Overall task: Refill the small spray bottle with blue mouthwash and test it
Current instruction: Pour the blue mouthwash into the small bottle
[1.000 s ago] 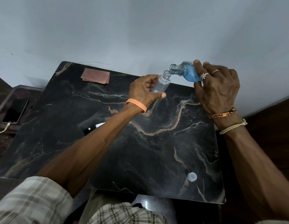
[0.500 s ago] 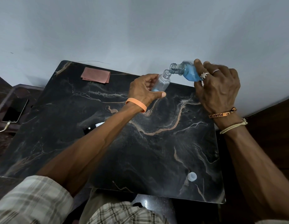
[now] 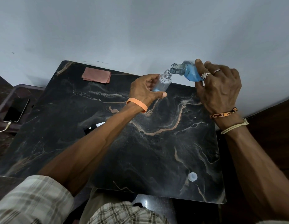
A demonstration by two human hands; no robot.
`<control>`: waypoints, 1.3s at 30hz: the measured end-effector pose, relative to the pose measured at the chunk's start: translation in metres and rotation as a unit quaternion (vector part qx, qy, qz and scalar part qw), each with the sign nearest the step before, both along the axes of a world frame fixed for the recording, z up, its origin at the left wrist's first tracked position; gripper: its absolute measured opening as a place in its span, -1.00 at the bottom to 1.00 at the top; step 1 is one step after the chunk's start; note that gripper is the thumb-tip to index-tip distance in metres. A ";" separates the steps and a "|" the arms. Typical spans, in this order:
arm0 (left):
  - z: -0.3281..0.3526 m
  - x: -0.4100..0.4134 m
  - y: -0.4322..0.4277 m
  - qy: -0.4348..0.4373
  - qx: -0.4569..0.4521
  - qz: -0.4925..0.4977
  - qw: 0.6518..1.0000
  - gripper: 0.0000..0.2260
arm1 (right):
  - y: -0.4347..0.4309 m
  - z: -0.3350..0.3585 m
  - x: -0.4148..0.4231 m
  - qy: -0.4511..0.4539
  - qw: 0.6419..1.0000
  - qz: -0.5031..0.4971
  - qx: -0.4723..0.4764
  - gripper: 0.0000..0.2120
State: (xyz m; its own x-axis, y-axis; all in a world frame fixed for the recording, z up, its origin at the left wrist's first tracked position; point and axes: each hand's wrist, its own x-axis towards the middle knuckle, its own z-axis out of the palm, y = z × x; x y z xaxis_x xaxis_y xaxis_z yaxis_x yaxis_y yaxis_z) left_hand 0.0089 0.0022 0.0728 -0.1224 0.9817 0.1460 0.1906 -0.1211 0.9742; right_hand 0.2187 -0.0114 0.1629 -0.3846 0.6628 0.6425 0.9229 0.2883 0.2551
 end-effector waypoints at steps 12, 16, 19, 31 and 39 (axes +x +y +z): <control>-0.002 -0.001 0.002 -0.009 -0.002 0.002 1.000 -0.41 | 0.000 0.000 0.000 0.000 1.000 0.000 0.003 -0.55; -0.002 0.000 0.003 -0.010 -0.004 -0.001 1.000 -0.41 | 0.000 0.001 0.000 0.002 1.000 0.001 0.002 -0.55; -0.001 0.000 0.002 -0.005 -0.002 0.001 1.000 -0.42 | 0.000 0.000 0.000 0.001 1.000 -0.001 0.005 -0.56; 0.001 0.001 -0.001 -0.003 -0.008 0.003 1.000 -0.42 | -0.001 0.001 0.001 -0.004 1.000 0.000 0.008 -0.58; 0.003 0.000 -0.002 -0.007 -0.010 0.004 1.000 -0.41 | -0.001 0.001 0.000 -0.003 1.000 -0.002 0.006 -0.58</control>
State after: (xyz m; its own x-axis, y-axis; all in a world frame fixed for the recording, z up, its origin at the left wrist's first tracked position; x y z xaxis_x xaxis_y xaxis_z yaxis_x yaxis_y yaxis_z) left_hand 0.0088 0.0003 0.0761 -0.1321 0.9835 0.1238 0.1782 -0.0993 0.9790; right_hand 0.2183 -0.0127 0.1638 -0.3858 0.6563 0.6484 0.9225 0.2819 0.2636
